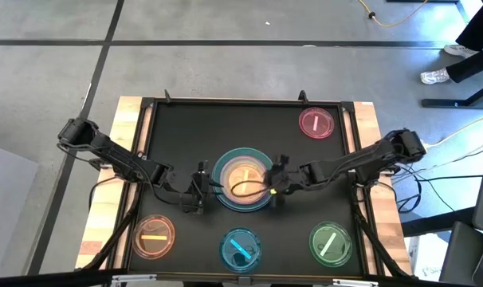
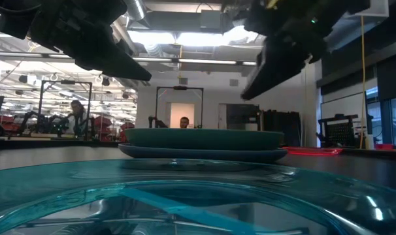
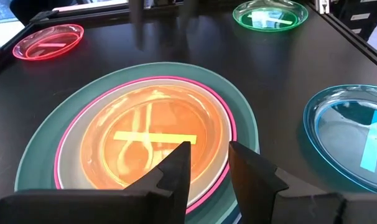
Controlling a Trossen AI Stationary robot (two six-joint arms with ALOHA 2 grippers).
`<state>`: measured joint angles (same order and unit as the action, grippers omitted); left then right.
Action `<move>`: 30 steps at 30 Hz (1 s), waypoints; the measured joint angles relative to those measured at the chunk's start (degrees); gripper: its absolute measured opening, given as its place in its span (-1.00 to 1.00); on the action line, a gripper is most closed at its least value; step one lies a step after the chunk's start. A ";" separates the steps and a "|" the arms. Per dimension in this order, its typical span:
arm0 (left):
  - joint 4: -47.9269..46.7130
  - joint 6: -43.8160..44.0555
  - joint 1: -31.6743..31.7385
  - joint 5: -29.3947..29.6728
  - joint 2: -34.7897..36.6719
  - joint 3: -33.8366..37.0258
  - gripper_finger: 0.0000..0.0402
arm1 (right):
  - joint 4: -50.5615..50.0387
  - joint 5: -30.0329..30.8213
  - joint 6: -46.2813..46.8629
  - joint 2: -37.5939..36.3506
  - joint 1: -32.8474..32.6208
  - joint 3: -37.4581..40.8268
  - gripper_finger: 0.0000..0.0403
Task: Stack plastic plates
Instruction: Stack the light pink plate on top of the orange plate
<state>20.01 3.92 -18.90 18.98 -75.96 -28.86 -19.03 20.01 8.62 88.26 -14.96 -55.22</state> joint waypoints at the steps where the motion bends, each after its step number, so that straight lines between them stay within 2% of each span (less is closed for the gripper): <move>1: 0.02 0.00 0.02 0.02 0.00 0.00 -0.49 | -2.88 2.66 0.30 -1.21 0.22 0.00 -0.11; 4: 0.01 0.12 0.01 0.02 0.00 0.00 -0.49 | -10.66 8.06 2.95 -4.27 1.50 -0.02 -0.10; 10: 0.14 0.22 0.01 0.02 0.00 0.00 -0.49 | -22.96 9.00 7.72 -5.48 8.64 0.37 -0.10; 21: 0.11 0.02 0.00 0.04 0.00 0.00 -0.49 | -20.16 8.48 6.27 -5.50 29.19 8.23 -0.10; 25: 0.09 0.02 0.00 0.04 0.00 0.00 -0.49 | -14.63 3.80 5.54 -5.50 36.85 11.51 -0.10; 30: 0.09 0.00 0.02 0.05 0.00 0.00 -0.49 | -8.10 0.17 2.64 -5.50 43.14 14.81 -0.10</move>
<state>20.10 3.92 -18.88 19.03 -75.96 -28.86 -27.13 20.18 11.25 82.76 28.18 -40.41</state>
